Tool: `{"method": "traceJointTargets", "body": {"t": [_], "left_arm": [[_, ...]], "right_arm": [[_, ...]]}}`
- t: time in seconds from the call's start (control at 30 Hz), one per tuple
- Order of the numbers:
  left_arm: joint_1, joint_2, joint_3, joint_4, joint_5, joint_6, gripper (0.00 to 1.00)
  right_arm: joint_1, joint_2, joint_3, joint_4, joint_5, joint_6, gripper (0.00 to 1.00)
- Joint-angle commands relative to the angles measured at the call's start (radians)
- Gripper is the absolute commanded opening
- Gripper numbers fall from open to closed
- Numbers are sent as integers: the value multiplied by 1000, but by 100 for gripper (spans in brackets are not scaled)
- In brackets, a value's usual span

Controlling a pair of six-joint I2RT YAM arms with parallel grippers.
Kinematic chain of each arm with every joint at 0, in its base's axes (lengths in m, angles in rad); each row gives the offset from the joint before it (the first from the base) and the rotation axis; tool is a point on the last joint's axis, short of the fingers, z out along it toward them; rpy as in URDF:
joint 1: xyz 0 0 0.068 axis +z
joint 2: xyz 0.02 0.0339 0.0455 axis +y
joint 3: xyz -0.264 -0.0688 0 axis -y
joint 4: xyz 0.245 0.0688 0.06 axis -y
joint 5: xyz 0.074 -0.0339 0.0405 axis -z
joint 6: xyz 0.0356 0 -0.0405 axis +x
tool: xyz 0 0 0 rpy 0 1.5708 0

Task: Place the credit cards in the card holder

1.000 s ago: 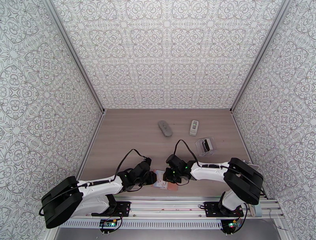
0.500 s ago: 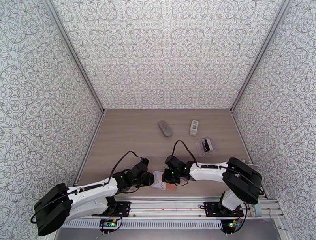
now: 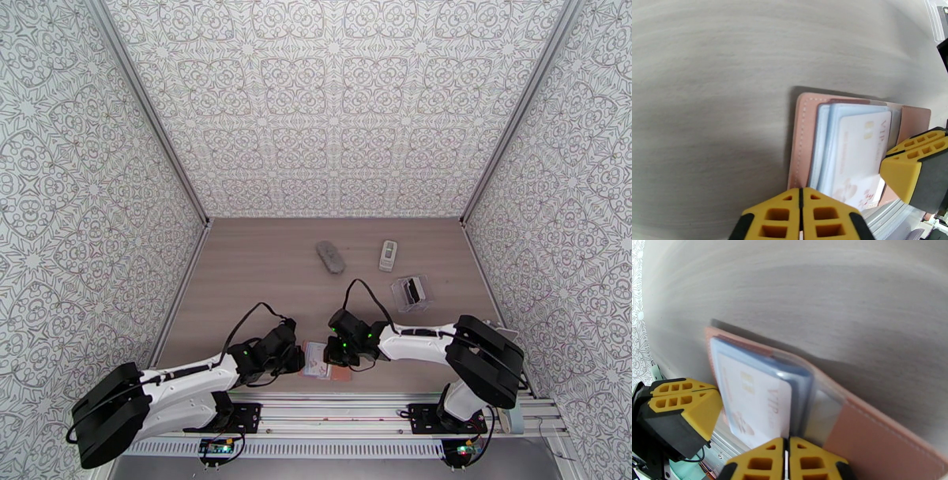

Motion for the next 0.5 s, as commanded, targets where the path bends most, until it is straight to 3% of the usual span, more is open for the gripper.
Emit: {"method": "traceJointTargets", "body": {"t": [0.0,0.47], "left_arm": [[3,30,-25,-4,1,-5,7],[-8,29,-36,9,-3,-16,4]], "right_arm": [[8,30,25,13,-5,1,9],[9,30,17,68,-31,21,9]]}}
